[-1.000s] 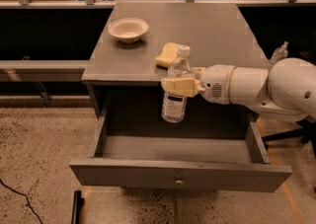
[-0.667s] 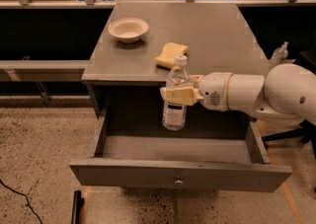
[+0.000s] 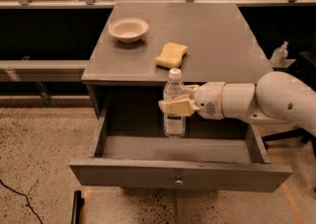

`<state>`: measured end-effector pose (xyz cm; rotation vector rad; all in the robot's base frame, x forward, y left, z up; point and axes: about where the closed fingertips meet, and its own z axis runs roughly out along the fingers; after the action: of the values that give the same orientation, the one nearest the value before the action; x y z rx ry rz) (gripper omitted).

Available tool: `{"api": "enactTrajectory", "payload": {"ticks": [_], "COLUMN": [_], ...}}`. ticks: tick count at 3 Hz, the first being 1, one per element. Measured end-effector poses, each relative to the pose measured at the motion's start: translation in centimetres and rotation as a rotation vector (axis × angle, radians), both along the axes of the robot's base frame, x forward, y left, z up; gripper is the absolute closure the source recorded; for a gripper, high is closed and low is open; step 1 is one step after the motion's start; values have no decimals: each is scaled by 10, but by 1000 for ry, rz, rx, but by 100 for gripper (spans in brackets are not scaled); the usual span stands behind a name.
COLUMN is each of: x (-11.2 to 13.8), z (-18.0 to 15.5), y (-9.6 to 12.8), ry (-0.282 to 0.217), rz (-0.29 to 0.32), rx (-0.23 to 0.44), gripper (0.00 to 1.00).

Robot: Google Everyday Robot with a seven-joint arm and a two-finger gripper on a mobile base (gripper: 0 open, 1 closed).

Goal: Place blue plastic bottle into top drawer

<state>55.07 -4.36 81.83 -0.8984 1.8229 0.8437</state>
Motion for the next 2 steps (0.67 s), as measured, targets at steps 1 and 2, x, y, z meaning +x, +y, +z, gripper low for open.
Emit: {"api": "enactTrajectory", "payload": {"ticks": [1, 2], "x": [2, 5], "z": [-11, -30], "y": [1, 5], "ry": [-19, -37], "rz": [5, 0], "rx": [-26, -55], "gripper": [100, 100]}}
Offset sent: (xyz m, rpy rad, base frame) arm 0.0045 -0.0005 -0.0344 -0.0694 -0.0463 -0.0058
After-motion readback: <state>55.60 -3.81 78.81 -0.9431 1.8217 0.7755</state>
